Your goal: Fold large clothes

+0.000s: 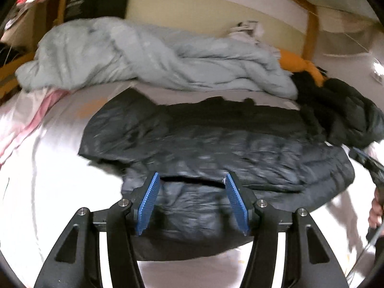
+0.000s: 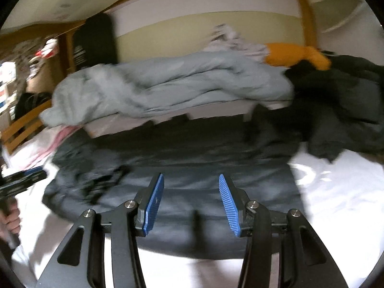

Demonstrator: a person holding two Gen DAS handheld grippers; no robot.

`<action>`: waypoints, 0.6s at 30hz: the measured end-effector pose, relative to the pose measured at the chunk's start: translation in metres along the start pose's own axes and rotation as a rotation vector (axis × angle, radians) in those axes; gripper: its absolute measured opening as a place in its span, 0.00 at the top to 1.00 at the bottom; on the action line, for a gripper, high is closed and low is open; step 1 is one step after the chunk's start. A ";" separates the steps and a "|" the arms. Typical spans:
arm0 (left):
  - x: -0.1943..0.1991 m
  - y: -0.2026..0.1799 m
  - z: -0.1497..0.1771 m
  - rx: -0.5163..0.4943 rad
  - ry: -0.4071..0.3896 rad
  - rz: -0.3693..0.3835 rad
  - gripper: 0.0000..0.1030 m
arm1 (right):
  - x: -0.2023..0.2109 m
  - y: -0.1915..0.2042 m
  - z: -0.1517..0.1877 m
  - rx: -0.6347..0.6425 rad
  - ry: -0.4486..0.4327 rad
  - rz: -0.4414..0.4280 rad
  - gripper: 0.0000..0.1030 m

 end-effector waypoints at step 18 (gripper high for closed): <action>0.008 0.044 -0.022 0.073 -0.075 -0.090 0.45 | -0.128 0.119 -0.015 0.093 0.226 -0.149 0.88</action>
Point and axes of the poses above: each gripper's, at about its wrist camera, not at the fingertips, and x roughly against the way its jaws point, y to its left, z to its underside, the point moved 2 cm from there along -x, roughly the way its jaws point, and after that the axes turned 8 degrees about x, right-handed, at the moved point
